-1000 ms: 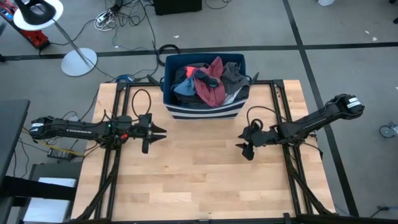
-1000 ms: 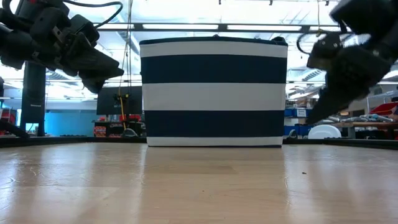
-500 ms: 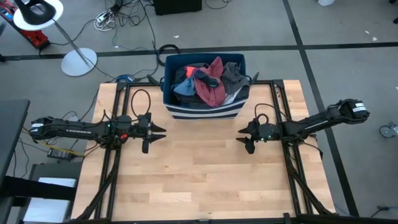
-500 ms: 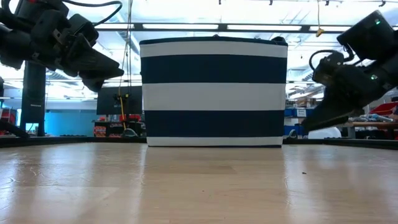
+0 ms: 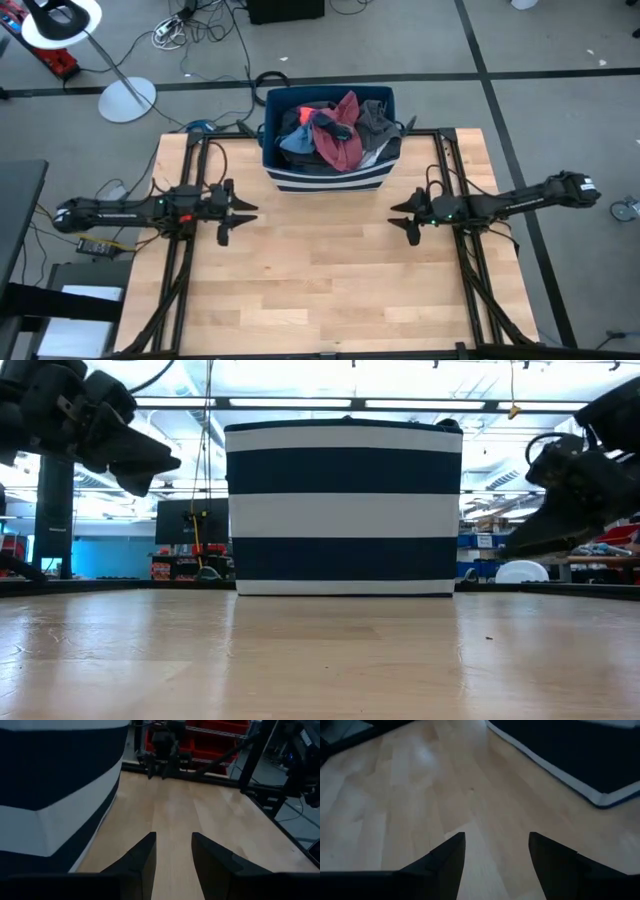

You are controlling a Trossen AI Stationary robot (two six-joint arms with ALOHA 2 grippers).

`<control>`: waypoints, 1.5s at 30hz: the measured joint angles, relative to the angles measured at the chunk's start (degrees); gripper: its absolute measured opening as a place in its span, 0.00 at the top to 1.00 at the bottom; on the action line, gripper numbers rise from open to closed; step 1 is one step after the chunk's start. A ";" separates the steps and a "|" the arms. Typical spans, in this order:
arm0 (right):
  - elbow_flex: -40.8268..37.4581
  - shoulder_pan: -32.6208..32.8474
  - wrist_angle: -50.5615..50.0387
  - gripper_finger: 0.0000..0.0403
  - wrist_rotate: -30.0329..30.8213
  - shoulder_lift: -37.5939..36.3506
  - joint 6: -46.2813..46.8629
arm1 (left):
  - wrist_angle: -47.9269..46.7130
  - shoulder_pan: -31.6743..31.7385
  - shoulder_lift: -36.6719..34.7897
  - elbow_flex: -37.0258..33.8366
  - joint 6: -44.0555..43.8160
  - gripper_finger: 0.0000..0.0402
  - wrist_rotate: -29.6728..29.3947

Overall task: Sort clothes
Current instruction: Return to Home Position

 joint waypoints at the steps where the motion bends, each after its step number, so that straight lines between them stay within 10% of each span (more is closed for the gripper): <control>1: 0.00 0.00 -0.37 0.46 0.06 -1.45 -0.34 | -0.98 0.00 -1.23 0.00 0.44 0.68 -0.02; 16: 0.15 0.00 -2.60 0.45 -1.38 -14.28 -5.34 | -8.86 0.00 -18.42 -0.03 3.79 0.68 0.92; 45: 0.15 -0.07 -2.73 0.45 -1.48 -14.62 -13.47 | -1.09 0.00 -17.99 -6.80 5.34 0.68 1.12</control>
